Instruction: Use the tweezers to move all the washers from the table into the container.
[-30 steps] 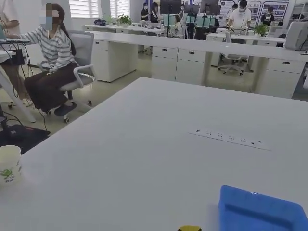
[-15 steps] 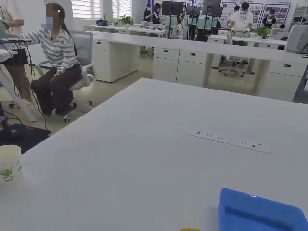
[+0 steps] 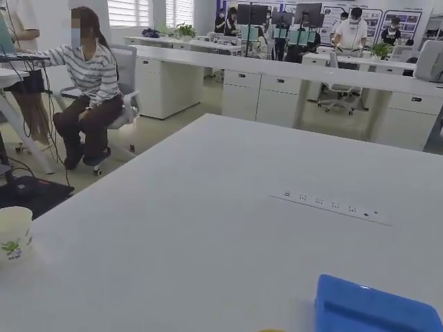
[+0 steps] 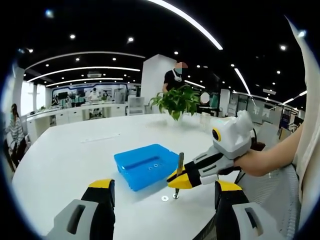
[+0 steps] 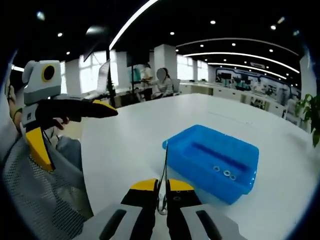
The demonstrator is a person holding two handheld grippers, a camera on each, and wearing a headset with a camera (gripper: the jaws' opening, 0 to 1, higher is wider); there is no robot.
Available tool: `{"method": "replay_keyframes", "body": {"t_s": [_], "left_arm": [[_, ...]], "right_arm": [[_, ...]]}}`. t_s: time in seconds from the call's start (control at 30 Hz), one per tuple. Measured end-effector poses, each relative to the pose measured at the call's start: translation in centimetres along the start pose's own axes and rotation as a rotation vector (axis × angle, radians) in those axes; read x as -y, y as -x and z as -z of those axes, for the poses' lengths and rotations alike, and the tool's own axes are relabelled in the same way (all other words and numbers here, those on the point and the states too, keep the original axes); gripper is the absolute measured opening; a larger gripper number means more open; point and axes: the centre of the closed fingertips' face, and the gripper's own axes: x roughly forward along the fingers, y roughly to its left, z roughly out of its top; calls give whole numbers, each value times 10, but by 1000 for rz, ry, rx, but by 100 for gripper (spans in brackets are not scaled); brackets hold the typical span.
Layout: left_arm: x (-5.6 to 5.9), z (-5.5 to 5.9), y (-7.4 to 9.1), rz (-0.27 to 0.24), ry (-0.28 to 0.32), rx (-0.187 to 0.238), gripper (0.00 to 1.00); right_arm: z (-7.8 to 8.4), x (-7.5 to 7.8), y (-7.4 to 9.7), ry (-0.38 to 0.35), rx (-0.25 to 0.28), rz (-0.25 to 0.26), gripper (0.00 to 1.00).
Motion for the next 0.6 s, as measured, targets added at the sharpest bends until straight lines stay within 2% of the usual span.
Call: {"method": "replay_keyframes", "body": {"t_s": [0.07, 0.3, 0.6], "left_arm": [[1, 0, 0, 1, -6, -1, 83], [1, 1, -1, 2, 0, -2, 83], [1, 1, 0, 0, 7, 1, 83]], "right_arm": [[0, 4, 1, -73, 14, 3, 3], [-9, 18, 14, -162, 45, 36, 3], [-31, 21, 21, -199, 57, 16, 3]]}}
